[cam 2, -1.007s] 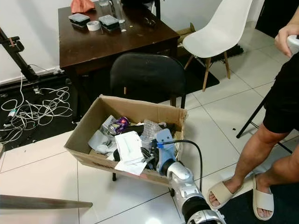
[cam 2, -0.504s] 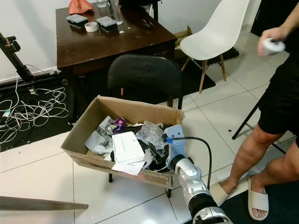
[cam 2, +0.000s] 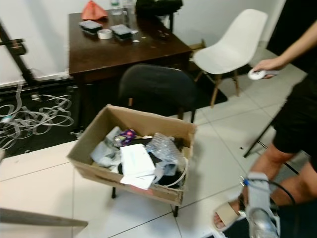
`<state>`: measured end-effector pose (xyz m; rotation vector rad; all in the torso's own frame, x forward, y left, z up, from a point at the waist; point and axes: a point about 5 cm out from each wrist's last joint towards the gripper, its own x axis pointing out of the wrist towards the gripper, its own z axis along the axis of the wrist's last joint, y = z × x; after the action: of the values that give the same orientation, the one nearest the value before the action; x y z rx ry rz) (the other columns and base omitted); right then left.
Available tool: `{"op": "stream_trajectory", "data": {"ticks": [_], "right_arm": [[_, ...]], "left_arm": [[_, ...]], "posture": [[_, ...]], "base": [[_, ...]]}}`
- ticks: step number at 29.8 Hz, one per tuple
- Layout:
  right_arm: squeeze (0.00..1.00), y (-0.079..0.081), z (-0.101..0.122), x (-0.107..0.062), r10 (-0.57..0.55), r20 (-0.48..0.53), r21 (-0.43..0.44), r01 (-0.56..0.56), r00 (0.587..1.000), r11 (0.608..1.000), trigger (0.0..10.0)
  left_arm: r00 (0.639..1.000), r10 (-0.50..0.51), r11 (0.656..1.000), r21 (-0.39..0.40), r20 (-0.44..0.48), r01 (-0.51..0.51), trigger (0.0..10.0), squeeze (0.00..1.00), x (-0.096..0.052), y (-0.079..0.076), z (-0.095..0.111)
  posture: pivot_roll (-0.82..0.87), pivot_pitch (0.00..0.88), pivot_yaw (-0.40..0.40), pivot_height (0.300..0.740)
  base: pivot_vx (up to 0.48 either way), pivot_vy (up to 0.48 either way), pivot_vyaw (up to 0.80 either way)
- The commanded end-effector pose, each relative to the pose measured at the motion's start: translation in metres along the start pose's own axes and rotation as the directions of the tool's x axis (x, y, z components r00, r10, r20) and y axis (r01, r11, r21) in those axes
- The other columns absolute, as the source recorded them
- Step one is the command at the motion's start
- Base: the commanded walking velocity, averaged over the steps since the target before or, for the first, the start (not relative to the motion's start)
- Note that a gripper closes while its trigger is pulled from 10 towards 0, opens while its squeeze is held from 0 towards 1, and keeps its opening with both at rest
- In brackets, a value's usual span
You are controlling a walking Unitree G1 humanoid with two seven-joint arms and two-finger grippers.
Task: Picking trash to rubbish bin
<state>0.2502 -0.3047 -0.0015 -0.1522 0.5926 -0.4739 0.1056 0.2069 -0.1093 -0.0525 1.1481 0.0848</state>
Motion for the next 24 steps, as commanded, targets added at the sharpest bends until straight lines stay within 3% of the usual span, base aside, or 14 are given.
{"op": "stream_trajectory", "data": {"ticks": [1,2,3,5,7,10,13,19,20,21,22,23,24], "right_arm": [[0.00,0.000,-0.038,-0.010,-0.006,-0.149,0.005,0.007,0.989,1.000,10.0],[0.00,0.001,-0.062,-0.018,-0.001,-0.233,-0.006,-0.001,0.972,1.000,10.0],[0.00,0.001,-0.062,-0.018,-0.001,-0.233,-0.006,-0.001,0.972,1.000,10.0],[0.00,0.007,-0.100,-0.036,0.034,-0.361,-0.059,-0.059,0.932,0.997,10.0],[0.00,0.007,-0.100,-0.036,0.034,-0.361,-0.059,-0.059,0.932,0.997,10.0],[0.00,0.021,-0.140,-0.063,0.116,-0.508,-0.153,-0.222,0.854,0.963,10.0],[0.00,0.032,-0.148,-0.070,0.167,-0.542,-0.144,-0.287,0.824,0.947,10.0],[0.00,0.044,-0.141,-0.068,0.228,-0.530,-0.158,-0.360,0.817,0.919,10.0],[0.00,0.049,-0.138,-0.066,0.251,-0.527,-0.191,-0.401,0.812,0.896,10.0],[0.00,0.054,-0.135,-0.065,0.271,-0.531,-0.262,-0.460,0.803,0.848,10.0],[0.00,0.054,-0.135,-0.065,0.271,-0.531,-0.262,-0.460,0.803,0.848,10.0],[0.00,0.059,-0.134,-0.066,0.279,-0.543,-0.356,-0.518,0.792,0.777,10.0],[0.00,0.059,-0.134,-0.066,0.279,-0.543,-0.356,-0.518,0.792,0.777,10.0]], "left_arm": [[0.999,0.011,1.000,-0.018,-0.034,-0.011,10.0,0.00,-0.001,0.000,-0.010],[0.999,0.014,1.000,-0.025,-0.031,-0.015,10.0,0.00,-0.001,-0.001,-0.010],[0.999,0.014,1.000,-0.025,-0.031,-0.015,10.0,0.00,-0.001,-0.001,-0.010],[0.999,0.017,0.999,-0.032,-0.029,-0.018,10.0,0.00,-0.001,-0.001,-0.009],[0.999,0.017,0.999,-0.032,-0.029,-0.018,10.0,0.00,-0.001,-0.001,-0.009],[0.999,0.019,0.999,-0.031,-0.027,-0.020,10.0,0.00,0.000,-0.002,-0.007],[0.999,0.024,0.999,-0.032,-0.024,-0.024,10.0,0.00,0.000,-0.003,-0.006],[0.999,0.024,1.000,-0.019,-0.030,-0.025,10.0,0.00,0.000,-0.003,-0.005],[0.999,0.024,1.000,-0.012,-0.032,-0.024,10.0,0.00,0.000,-0.003,-0.004],[0.999,0.023,1.000,-0.007,-0.032,-0.023,10.0,0.00,0.000,-0.003,-0.004],[0.999,0.023,1.000,-0.007,-0.032,-0.023,10.0,0.00,0.000,-0.003,-0.004],[0.999,0.023,1.000,0.000,-0.032,-0.023,10.0,0.00,0.001,-0.002,-0.003],[0.999,0.023,1.000,0.000,-0.032,-0.023,10.0,0.00,0.001,-0.002,-0.003]], "posture": [[-0.07,0.164,0.011,0.740],[-0.08,0.158,0.005,0.740],[-0.08,0.158,0.005,0.740],[-0.07,0.154,-0.002,0.740],[-0.07,0.154,-0.002,0.740],[-0.07,0.144,-0.014,0.740],[-0.07,0.141,-0.013,0.740],[-0.08,0.136,-0.007,0.740],[-0.08,0.136,-0.003,0.740],[-0.08,0.135,0.001,0.740],[-0.08,0.135,0.001,0.740],[-0.08,0.135,0.007,0.740],[-0.08,0.135,0.007,0.740]], "base": [[0.000,0.000,0.00],[0.000,0.000,0.00],[0.000,0.000,0.00],[0.000,0.000,0.00],[0.000,0.000,0.00],[0.000,0.000,0.00],[0.000,0.000,0.00],[0.000,0.000,0.00],[0.000,0.000,0.00],[0.000,0.000,0.00],[0.000,0.000,0.00],[0.000,0.000,0.00],[0.000,0.000,0.00]]}}
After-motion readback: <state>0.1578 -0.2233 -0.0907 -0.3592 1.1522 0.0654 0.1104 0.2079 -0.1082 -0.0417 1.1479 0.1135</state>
